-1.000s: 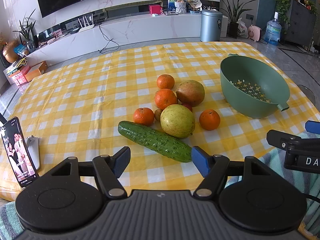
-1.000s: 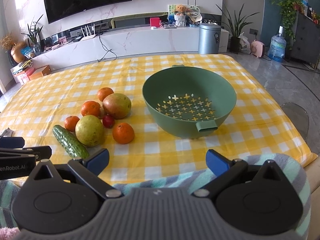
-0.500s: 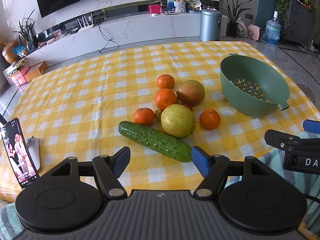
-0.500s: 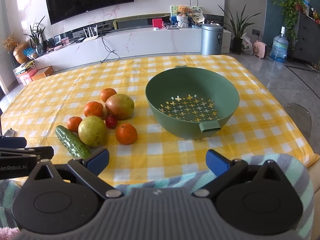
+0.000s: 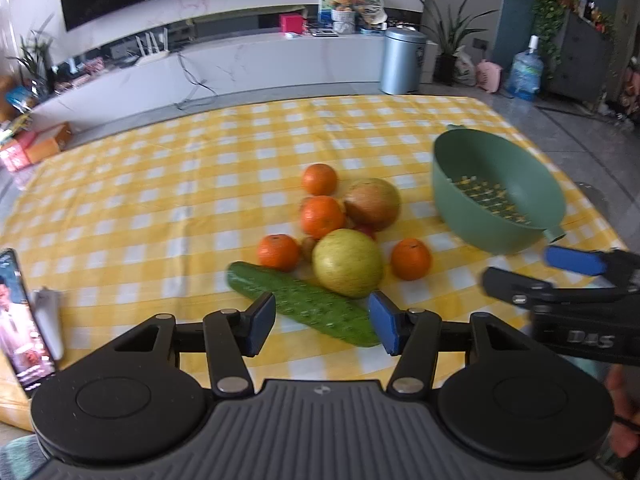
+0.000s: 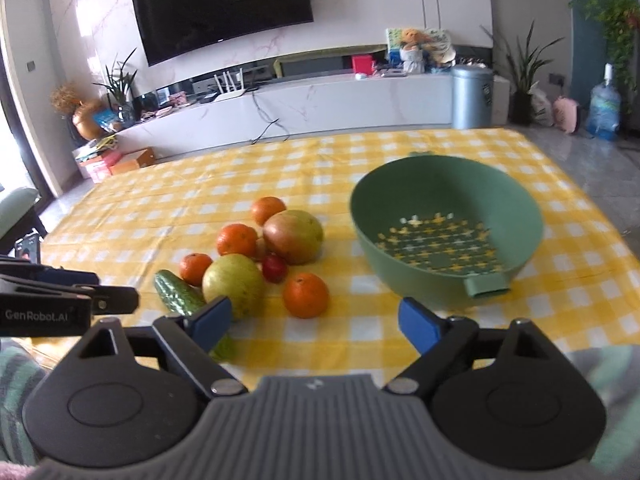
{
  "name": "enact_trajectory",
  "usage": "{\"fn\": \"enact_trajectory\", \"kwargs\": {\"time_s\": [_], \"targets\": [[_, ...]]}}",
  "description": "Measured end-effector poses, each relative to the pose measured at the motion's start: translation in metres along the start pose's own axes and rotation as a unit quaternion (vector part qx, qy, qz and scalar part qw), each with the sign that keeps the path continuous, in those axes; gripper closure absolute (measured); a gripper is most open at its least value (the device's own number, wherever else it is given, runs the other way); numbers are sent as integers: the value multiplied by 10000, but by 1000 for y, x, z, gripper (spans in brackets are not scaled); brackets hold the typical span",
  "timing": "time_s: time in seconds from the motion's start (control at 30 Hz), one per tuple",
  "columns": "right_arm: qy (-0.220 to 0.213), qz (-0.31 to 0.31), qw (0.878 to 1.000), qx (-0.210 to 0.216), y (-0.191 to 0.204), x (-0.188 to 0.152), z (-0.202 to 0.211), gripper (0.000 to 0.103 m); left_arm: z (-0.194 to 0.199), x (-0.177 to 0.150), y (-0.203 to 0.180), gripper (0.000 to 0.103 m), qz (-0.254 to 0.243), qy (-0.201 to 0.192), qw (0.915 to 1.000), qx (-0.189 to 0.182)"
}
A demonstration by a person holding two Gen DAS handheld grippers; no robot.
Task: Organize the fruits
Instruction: 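Move the right tool to a tangerine while the left tool approaches the large green pear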
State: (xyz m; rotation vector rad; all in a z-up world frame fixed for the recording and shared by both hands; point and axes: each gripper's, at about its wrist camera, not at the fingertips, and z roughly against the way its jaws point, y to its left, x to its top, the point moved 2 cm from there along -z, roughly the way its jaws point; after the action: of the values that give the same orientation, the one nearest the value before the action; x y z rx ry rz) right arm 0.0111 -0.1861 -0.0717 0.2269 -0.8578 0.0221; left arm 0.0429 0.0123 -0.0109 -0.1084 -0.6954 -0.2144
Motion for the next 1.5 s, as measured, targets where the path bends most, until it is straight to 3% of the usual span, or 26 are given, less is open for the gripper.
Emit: {"fn": "enact_trajectory", "kwargs": {"time_s": [0.07, 0.13, 0.37, 0.6, 0.73, 1.03, 1.5], "targets": [[52, 32, 9999, 100, 1, 1, -8, 31, -5, 3, -1, 34, 66, 68, 9998, -182], [92, 91, 9998, 142, 2, 2, -16, 33, -12, 6, -2, 29, 105, 146, 9993, -314], [320, 332, 9989, 29, 4, 2, -54, 50, -40, 17, -7, 28, 165, 378, 9983, -408], [416, 515, 9978, 51, 6, 1, -81, 50, -69, 24, -4, 26, 566, 616, 9955, -448], [503, 584, 9970, 28, 8, 1, -94, 50, -83, 27, -9, 26, 452, 730, 9961, -200], [769, 460, 9958, 163, 8, 2, -117, 54, -100, 32, -9, 26, 587, 1161, 9915, -13], [1108, 258, 9934, 139, 5, -3, -133, 61, -116, 33, -16, 23, 489, 1245, 9910, 58]]}}
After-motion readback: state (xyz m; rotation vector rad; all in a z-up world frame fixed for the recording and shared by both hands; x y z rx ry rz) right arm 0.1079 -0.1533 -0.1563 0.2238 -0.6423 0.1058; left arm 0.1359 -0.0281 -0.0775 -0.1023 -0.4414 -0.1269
